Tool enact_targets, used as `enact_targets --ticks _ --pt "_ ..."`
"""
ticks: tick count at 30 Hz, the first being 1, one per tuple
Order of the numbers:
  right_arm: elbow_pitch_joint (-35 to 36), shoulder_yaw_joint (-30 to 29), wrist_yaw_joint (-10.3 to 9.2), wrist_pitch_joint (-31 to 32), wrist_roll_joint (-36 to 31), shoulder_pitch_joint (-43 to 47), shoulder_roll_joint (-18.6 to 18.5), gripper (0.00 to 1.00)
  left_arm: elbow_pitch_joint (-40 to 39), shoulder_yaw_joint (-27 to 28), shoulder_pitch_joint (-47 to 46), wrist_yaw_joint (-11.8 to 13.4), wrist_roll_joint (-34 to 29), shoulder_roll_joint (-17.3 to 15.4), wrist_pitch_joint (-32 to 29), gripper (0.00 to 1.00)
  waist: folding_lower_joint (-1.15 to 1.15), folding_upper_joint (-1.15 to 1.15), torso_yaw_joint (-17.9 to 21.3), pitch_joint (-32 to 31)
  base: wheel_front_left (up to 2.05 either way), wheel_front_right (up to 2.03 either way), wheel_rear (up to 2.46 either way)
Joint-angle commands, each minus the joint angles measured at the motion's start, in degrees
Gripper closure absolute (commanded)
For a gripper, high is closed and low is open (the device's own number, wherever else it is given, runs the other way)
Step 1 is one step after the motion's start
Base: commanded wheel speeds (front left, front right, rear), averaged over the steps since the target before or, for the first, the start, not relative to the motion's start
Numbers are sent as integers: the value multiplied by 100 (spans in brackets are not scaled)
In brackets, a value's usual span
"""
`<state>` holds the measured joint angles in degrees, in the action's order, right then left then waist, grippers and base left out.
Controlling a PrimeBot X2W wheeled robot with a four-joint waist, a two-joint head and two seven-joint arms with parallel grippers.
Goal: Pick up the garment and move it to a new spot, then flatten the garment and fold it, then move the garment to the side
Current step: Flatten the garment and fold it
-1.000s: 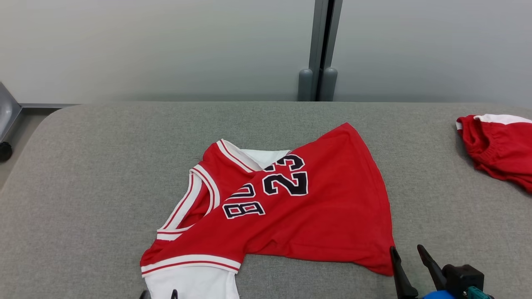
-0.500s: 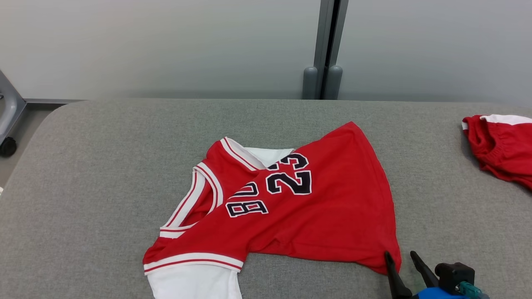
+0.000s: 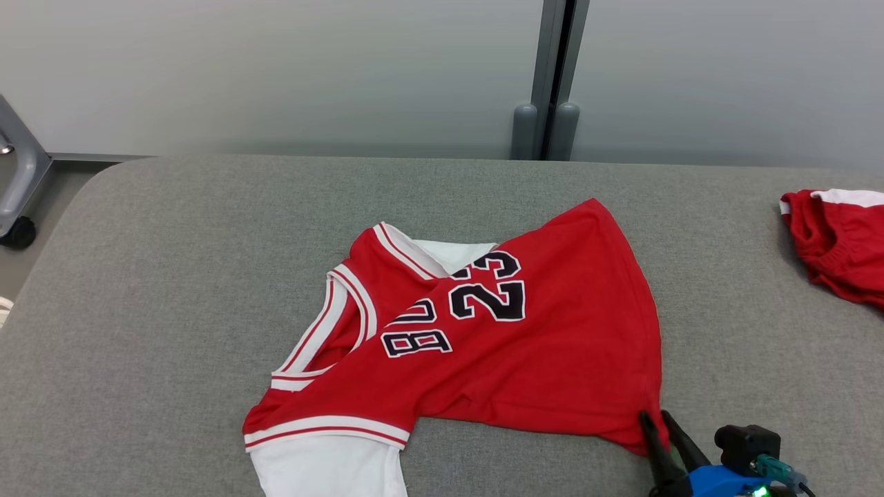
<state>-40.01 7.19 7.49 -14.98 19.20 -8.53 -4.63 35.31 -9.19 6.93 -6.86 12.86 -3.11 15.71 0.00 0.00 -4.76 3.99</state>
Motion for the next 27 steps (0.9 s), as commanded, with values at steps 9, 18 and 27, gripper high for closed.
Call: enact_targets --ticks 9,18,27 --pt "823 229 2 -29 262 270 -176 100 -118 -372 -214 -74 523 40 -71 100 0 0 28 -29 0 0 0" --pt "2291 214 2 -29 226 -84 -397 100 -1649 -374 -914 -64 701 -216 -55 100 0 0 145 175 0 0 0" --pt "1613 456 2 124 485 -2451 -557 100 -1578 -358 -3550 -64 1487 -1038 -234 100 0 0 399 800 0 0 0"
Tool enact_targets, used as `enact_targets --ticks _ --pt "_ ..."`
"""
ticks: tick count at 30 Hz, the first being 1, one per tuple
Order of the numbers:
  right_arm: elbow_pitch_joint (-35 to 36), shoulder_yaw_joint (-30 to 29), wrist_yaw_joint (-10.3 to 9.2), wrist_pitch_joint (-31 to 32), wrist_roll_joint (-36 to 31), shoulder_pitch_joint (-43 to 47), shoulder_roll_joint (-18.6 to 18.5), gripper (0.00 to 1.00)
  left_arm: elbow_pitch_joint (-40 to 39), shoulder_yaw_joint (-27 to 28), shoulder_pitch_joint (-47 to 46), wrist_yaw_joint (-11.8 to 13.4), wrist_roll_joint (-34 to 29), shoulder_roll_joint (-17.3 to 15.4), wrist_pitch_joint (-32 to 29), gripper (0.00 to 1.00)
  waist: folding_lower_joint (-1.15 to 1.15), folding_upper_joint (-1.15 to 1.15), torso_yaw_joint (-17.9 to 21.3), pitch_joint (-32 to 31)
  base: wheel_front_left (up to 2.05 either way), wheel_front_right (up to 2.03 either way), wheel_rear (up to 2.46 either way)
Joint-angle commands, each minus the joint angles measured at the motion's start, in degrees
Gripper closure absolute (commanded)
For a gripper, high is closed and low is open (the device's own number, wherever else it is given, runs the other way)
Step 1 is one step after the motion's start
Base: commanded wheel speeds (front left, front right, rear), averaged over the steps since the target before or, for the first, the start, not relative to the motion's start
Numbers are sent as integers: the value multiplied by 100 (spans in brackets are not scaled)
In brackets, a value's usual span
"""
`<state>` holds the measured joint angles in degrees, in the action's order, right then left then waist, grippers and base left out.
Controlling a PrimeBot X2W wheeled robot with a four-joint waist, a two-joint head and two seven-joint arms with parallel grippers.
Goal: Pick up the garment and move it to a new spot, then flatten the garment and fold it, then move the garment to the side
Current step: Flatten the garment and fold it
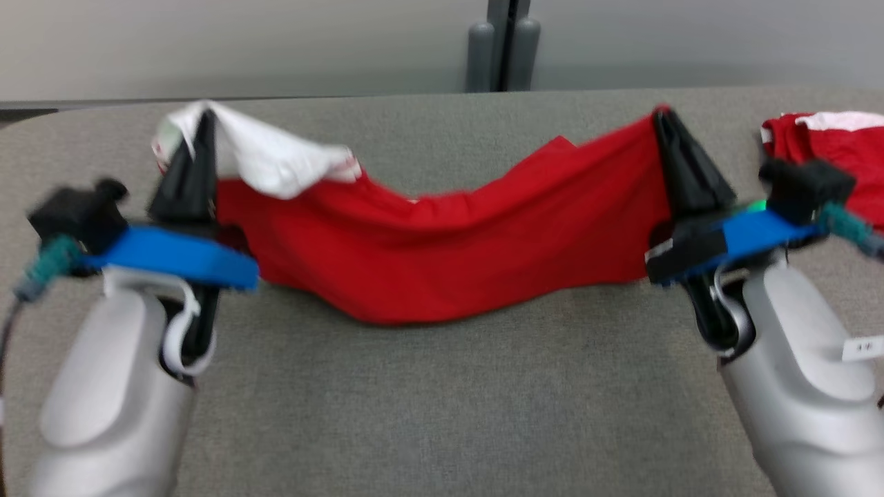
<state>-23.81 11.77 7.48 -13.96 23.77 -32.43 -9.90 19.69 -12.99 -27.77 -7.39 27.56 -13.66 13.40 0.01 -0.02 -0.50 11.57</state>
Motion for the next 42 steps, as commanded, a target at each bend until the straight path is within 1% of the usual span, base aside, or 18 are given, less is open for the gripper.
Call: enact_targets --ticks 1,3,8,10,13,18,22,24,27,30,33,35,36,38,39,40,42 --pt "-183 52 3 76 67 -440 -18 100 109 43 -445 -12 161 -71 -68 100 -1 2 20 169 0 0 0" --pt "-558 93 3 191 189 -1247 14 100 363 35 -1206 -12 361 -280 -205 100 -1 2 102 423 0 0 0" --pt "-1697 11 3 386 426 -3241 31 100 1132 111 -3142 -12 821 -477 -422 100 -1 2 201 1027 0 0 0" --pt "-2155 -95 3 390 525 -3993 42 100 1438 36 -3899 -12 818 -549 -471 100 -1 2 228 1199 0 0 0" --pt "-2673 -150 3 268 438 -4912 51 100 1864 -67 -4963 -12 815 -587 -481 100 -1 2 314 1385 0 0 0" --pt "-3281 -62 3 110 301 -5930 -74 100 2449 -423 -6294 -13 858 -582 -432 100 -1 2 383 1484 0 0 0" --pt "-3569 61 3 21 400 -6275 -100 100 2756 -835 -6786 -13 979 -518 -364 100 -1 2 415 1516 0 0 0" --pt "-3669 224 3 6 426 -6265 -105 100 2839 -1068 -6794 -13 1133 -482 -362 100 -1 2 417 1529 0 0 0" --pt "-3792 420 3 -40 558 -6026 -152 100 2921 -1362 -6449 -13 1442 -462 -230 100 -1 2 387 1532 0 0 0" --pt "-3760 700 3 -84 685 -5524 -150 100 2909 -1540 -5892 -13 1786 -381 -7 100 -1 2 295 1424 0 0 0" --pt "-3594 985 2 -117 903 -4820 -102 100 2777 -1682 -5075 -13 2006 -422 137 100 -1 2 318 1265 0 0 0" --pt "-3386 1119 2 -127 1037 -4323 -150 100 2605 -1662 -4498 -13 2164 -412 171 100 -1 2 285 1167 0 0 0" --pt "-3229 1211 3 -128 1090 -4032 -176 100 2475 -1550 -4244 -13 2187 -476 183 100 -1 2 269 1117 0 0 0" --pt "-2810 1308 3 -127 1209 -3442 -293 100 2156 -1406 -3614 -13 2009 -473 184 100 -1 2 198 990 0 0 0" --pt "-2644 1406 2 -127 1251 -3120 -345 100 1985 -1306 -3264 7 1869 -480 180 100 -1 2 184 934 0 0 0" --pt "-2422 1371 2 -129 1366 -2864 -437 100 1805 -1197 -2941 53 1714 -464 181 100 -1 2 155 874 0 0 0" --pt "-2045 1447 2 -129 1486 -2264 -569 100 1461 -885 -2252 104 1582 -360 183 100 -1 2 116 759 0 0 0"
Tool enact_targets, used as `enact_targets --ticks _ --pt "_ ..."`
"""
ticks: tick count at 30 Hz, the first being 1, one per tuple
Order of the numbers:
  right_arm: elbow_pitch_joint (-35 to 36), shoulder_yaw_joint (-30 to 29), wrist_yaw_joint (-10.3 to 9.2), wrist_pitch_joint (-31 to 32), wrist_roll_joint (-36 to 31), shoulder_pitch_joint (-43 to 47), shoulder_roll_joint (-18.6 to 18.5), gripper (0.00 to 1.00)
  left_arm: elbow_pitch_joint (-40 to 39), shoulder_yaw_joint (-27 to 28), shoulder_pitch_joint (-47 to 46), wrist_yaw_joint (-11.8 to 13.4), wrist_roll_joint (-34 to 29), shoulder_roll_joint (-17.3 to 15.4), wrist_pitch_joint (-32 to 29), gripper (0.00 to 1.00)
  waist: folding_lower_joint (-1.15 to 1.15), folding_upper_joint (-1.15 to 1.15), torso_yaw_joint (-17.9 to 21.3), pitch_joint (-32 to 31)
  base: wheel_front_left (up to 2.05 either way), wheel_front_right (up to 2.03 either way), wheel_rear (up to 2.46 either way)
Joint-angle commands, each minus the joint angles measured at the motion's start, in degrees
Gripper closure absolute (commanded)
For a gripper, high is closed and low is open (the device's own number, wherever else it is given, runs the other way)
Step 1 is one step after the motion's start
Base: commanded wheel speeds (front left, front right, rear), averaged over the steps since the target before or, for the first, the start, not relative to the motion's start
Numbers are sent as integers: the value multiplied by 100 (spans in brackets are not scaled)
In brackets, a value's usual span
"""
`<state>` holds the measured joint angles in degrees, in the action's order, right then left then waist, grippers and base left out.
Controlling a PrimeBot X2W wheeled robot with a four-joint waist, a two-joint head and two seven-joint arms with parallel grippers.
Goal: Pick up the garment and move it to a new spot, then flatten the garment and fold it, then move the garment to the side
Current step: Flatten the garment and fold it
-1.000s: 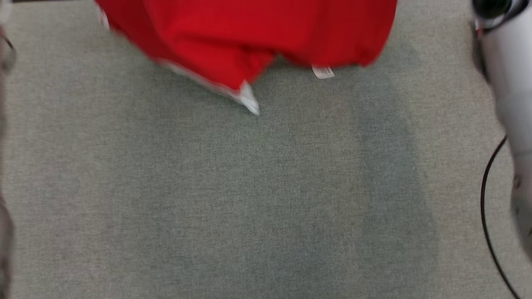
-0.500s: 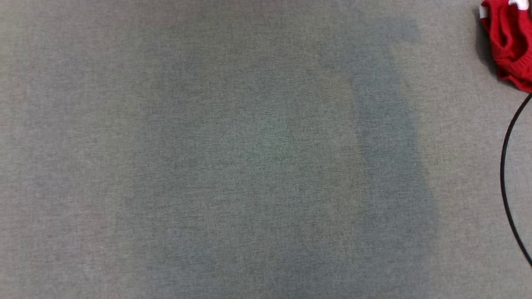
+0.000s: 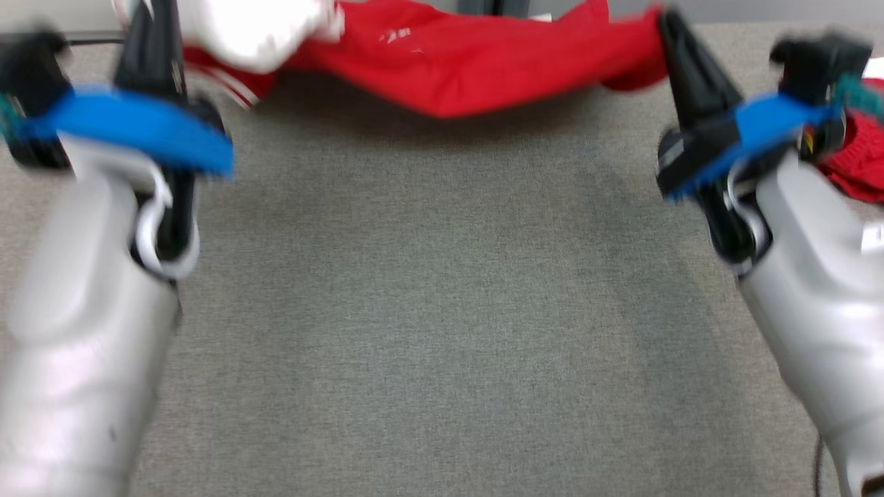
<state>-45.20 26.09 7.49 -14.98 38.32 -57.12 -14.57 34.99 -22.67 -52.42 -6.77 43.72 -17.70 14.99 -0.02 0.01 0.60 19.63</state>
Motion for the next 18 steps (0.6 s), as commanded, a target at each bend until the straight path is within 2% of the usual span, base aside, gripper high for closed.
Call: enact_targets --ticks 1,5,9,15,18 --pt "290 18 1 -26 107 491 -154 100 -234 248 524 83 -155 46 24 100 2 -1 -11 -105 0 0 0" --pt "933 -4 0 -27 272 1687 -353 100 -855 721 1875 115 -454 292 25 100 2 -1 -40 -387 0 0 0" --pt "1448 -53 2 -28 374 2822 -348 100 -1386 1078 3131 157 -696 513 25 100 2 -1 -28 -657 0 0 0" --pt "1879 -153 2 -28 315 4066 -458 100 -1982 1405 4672 239 -866 831 26 100 2 -1 19 -999 0 0 0" --pt "1990 -234 2 -28 305 4403 -446 100 -2121 1416 5078 257 -831 943 26 100 2 -1 24 -1090 0 0 0"
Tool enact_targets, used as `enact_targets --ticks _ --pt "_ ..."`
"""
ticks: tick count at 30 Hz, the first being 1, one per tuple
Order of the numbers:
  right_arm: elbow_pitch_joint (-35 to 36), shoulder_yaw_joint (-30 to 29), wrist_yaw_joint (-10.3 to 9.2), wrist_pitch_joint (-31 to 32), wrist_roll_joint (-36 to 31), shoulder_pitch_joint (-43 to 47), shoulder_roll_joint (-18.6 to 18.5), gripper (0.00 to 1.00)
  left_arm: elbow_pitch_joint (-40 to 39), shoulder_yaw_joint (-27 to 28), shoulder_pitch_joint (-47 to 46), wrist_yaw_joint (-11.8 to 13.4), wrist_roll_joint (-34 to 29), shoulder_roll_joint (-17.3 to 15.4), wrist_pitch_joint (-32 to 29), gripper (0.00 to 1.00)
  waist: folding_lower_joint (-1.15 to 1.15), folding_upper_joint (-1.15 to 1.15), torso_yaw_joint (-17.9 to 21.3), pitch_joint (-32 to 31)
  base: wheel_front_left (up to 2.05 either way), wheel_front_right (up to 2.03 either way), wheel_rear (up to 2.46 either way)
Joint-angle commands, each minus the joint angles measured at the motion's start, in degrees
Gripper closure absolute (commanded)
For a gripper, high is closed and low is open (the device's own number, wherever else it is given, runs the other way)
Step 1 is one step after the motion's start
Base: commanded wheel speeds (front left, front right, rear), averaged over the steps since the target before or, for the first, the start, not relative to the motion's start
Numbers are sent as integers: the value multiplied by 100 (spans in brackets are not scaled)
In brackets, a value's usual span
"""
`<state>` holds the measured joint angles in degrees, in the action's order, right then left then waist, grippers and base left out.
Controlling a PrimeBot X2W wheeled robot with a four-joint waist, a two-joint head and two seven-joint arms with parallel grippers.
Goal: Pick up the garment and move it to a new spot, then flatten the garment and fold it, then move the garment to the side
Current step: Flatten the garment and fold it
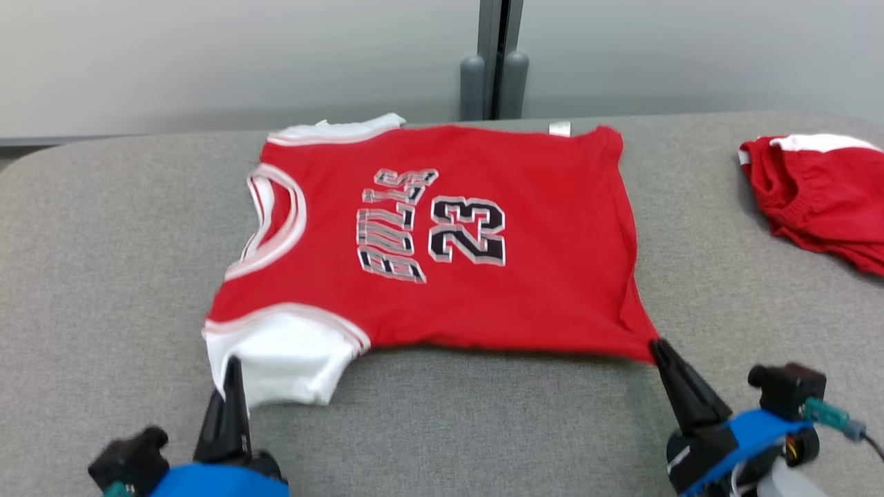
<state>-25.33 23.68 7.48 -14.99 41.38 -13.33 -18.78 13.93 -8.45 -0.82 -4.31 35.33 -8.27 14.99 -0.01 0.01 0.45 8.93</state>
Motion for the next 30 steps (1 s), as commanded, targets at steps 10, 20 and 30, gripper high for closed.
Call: enact_targets --ticks 10,20,30 --pt "819 -480 3 236 -284 1423 -44 100 -715 14 1141 277 -44 -34 -87 100 1 -1 -10 -424 0 0 0" --pt "1565 -1311 2 932 -520 2338 299 100 -1281 -100 1697 461 -11 -132 -458 100 1 -1 6 -432 0 0 0" --pt "1718 -1421 3 1168 -560 1891 552 100 -1082 -214 1011 216 -13 -278 -599 100 1 -1 81 -259 0 0 0"
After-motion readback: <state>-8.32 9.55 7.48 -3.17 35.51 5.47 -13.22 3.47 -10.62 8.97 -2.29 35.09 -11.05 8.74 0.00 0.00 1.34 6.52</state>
